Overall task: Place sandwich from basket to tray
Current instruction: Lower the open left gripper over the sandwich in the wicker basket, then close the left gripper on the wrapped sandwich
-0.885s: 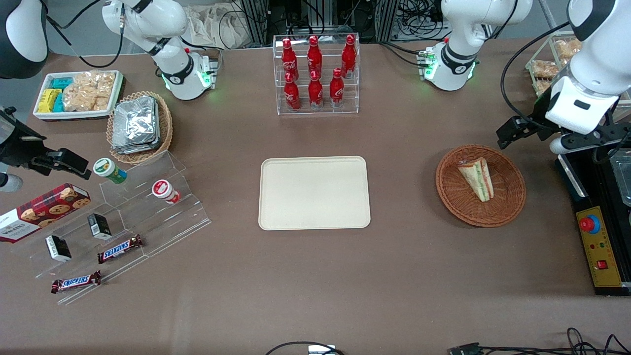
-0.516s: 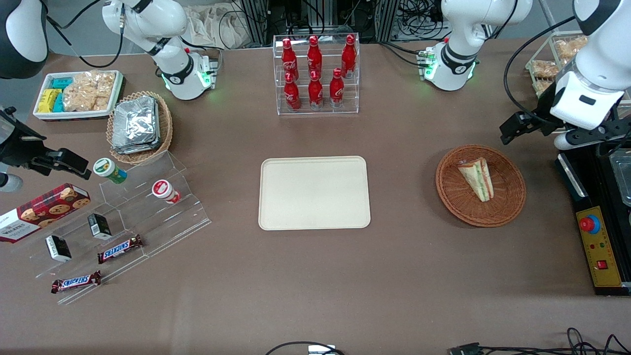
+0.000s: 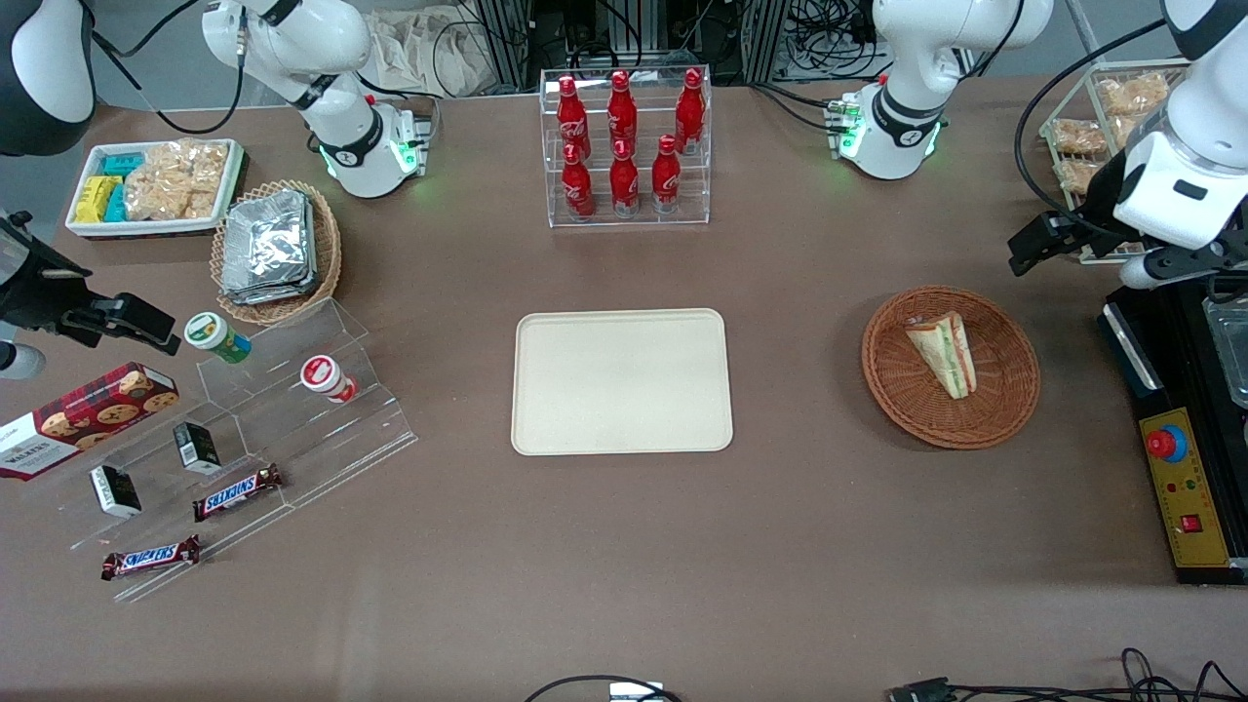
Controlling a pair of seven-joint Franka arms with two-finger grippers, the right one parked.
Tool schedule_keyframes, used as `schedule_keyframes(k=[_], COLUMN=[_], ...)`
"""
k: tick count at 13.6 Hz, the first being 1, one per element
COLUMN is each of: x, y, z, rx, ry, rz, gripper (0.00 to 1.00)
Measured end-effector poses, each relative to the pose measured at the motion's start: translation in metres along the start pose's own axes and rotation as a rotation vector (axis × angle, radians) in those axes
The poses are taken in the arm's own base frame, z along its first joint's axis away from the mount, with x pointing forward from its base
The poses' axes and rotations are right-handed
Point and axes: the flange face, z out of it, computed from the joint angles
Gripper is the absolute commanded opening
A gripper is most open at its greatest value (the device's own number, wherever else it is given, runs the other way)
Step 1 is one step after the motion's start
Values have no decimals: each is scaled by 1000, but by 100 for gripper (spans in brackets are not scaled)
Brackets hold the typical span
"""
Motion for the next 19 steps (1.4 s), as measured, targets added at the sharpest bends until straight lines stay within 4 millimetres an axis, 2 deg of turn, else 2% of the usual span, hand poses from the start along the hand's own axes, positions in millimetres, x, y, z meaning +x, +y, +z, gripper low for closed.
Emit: schedule_keyframes(k=[2,5,9,11,14,19], x=[6,13,11,6,9,12], y=[3,1,-33,-47,-55,-56], z=[26,88,191,233,280,334], rx=[4,10,7,7,9,17], ry=[-7,-25,-46,-50,-36,-28], rz=[2,-7,-65,-91,-109,-123], gripper=[100,100,100,100,100,100])
